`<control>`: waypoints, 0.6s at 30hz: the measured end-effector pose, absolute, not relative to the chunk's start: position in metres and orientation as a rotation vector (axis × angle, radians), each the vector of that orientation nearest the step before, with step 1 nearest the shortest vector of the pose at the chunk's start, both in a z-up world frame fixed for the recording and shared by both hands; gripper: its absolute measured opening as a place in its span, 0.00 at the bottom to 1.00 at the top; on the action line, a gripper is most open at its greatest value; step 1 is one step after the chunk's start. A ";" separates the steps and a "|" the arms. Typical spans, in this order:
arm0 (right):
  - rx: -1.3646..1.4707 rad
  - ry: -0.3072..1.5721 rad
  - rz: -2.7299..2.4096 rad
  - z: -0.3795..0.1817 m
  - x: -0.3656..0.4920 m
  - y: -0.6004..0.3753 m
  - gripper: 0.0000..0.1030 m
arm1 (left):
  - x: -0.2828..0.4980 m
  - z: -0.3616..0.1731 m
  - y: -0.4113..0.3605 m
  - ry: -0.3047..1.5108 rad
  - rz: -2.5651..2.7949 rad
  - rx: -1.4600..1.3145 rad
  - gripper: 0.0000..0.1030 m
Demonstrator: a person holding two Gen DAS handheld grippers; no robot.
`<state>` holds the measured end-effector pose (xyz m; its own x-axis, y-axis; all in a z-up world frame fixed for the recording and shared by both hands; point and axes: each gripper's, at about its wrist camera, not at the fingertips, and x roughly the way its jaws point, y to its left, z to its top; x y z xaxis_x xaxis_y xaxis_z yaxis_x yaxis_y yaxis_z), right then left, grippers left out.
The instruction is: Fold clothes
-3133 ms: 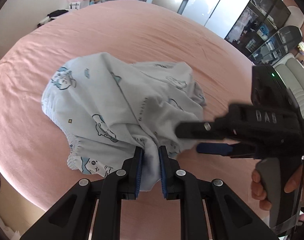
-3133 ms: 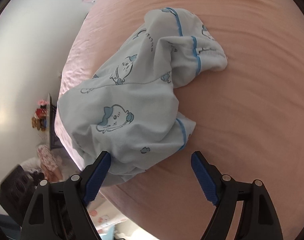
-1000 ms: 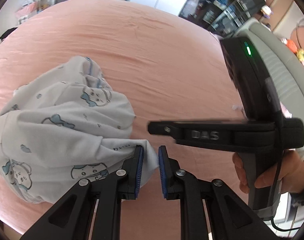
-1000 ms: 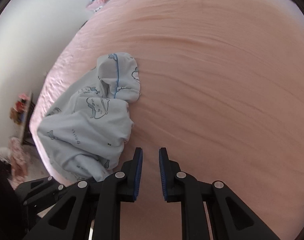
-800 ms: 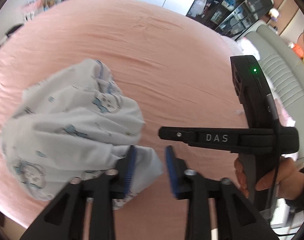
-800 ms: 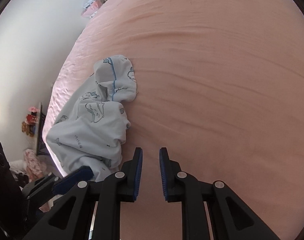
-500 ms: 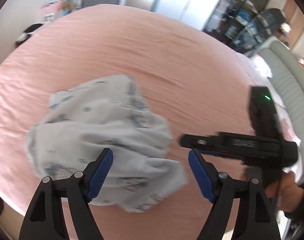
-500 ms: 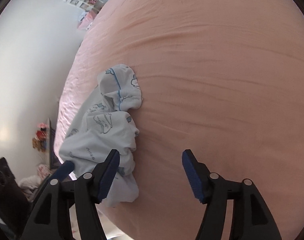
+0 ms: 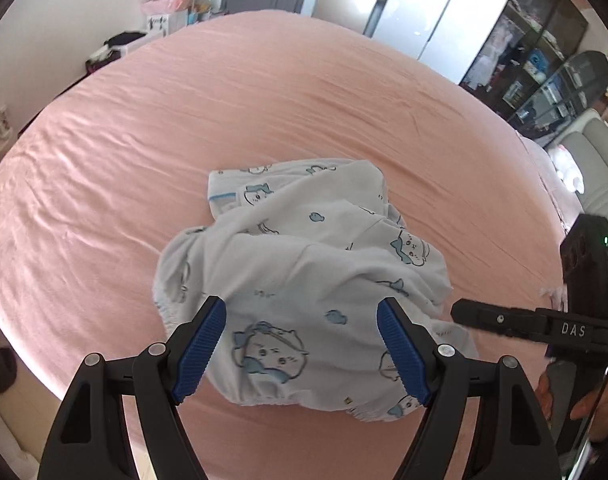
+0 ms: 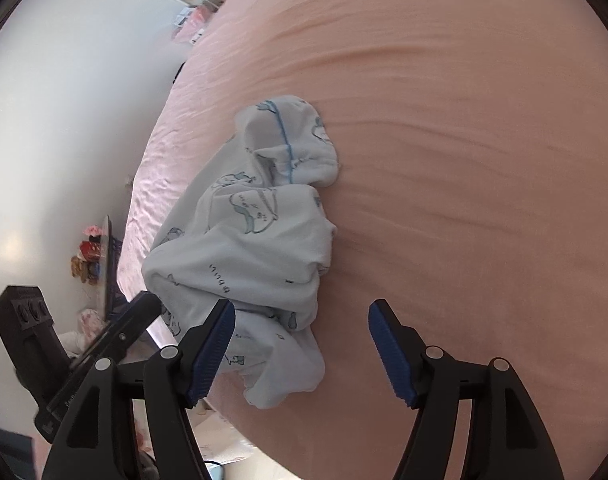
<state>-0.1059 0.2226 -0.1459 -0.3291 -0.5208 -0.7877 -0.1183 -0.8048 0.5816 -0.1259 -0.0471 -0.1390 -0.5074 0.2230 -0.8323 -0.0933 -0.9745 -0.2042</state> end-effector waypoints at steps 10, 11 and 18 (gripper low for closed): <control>1.626 -0.641 -2.176 -0.144 -0.093 0.202 0.67 | -0.102 -0.154 -0.063 0.048 2.592 -1.475 0.75; 1.635 -0.639 -2.168 -0.148 -0.091 0.201 0.67 | -0.102 -0.158 -0.068 0.016 2.584 -1.493 0.75; 1.610 -0.597 -2.160 -0.159 -0.092 0.178 0.67 | -0.118 -0.168 -0.107 -0.363 2.532 -1.526 0.75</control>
<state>-0.0921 0.1776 -0.1587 -0.2716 -0.5350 -0.8000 0.0480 -0.8378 0.5439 -0.1183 -0.1072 -0.1682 -0.4653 0.2618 -0.8456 -0.0139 -0.9573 -0.2887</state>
